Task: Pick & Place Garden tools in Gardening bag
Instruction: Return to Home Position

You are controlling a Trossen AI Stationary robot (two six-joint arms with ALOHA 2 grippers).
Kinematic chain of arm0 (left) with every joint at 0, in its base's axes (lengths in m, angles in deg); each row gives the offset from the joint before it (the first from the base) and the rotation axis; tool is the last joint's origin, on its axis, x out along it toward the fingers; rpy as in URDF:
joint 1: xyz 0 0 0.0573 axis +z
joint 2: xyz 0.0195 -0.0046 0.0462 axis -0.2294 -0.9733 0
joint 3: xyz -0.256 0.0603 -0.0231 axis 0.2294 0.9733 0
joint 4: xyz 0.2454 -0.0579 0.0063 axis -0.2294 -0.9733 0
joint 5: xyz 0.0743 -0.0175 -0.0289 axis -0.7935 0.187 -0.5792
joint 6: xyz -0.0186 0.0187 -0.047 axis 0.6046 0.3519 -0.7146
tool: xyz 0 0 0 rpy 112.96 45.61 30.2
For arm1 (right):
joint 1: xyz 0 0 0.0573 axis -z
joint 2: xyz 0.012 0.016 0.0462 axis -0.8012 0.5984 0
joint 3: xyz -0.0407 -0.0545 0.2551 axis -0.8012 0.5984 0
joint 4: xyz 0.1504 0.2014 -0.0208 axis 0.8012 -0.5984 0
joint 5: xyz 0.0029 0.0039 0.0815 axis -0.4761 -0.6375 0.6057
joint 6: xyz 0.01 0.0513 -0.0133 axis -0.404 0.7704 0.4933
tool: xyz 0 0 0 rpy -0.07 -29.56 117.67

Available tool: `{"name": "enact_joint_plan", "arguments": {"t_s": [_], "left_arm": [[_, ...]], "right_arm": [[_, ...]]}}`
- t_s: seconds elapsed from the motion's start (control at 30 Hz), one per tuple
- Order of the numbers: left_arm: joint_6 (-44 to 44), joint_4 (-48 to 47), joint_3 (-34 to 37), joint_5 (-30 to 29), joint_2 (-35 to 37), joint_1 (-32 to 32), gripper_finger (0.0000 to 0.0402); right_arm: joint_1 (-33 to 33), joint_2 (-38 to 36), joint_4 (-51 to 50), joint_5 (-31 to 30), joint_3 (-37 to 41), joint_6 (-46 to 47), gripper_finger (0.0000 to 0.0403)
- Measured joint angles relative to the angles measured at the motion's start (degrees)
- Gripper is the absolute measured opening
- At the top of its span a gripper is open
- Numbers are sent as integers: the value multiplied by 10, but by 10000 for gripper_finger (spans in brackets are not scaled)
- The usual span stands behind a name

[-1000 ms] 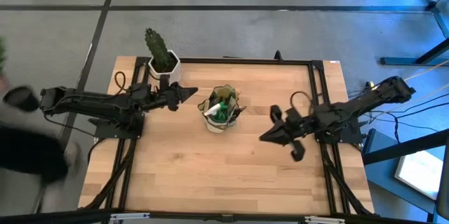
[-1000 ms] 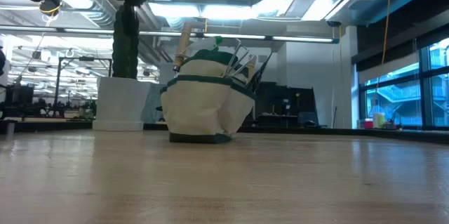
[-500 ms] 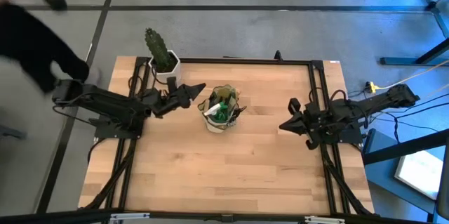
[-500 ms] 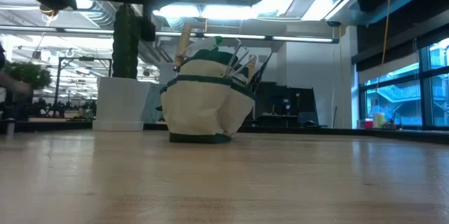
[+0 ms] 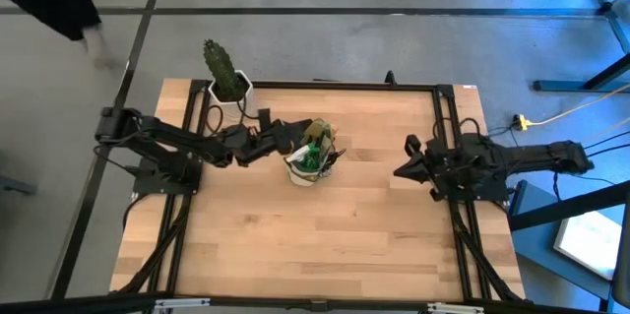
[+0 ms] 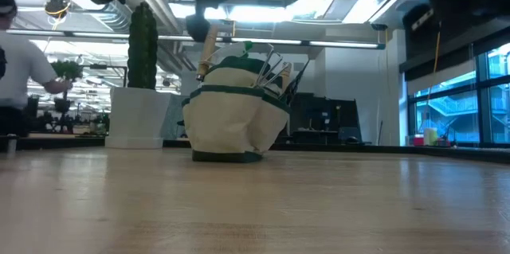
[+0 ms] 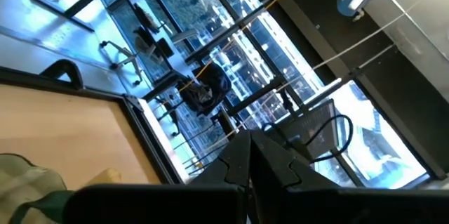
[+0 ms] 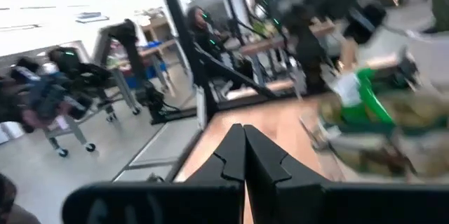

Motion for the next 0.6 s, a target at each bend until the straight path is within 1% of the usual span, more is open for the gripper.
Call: {"name": "enact_joint_plan", "arguments": {"t_s": [0.13, 0.37, 0.6], "left_arm": [[0, 0, -9, 0, -7, 0, 3], [0, 1, -10, 0, -3, 0, 3], [0, 0, -10, 0, -3, 0, 3]], "right_arm": [[17, -11, -27, 2, 14, 16, 0], [18, -46, -48, -12, 28, 12, 0], [18, -77, -144, -32, 29, 2, 0]]}}
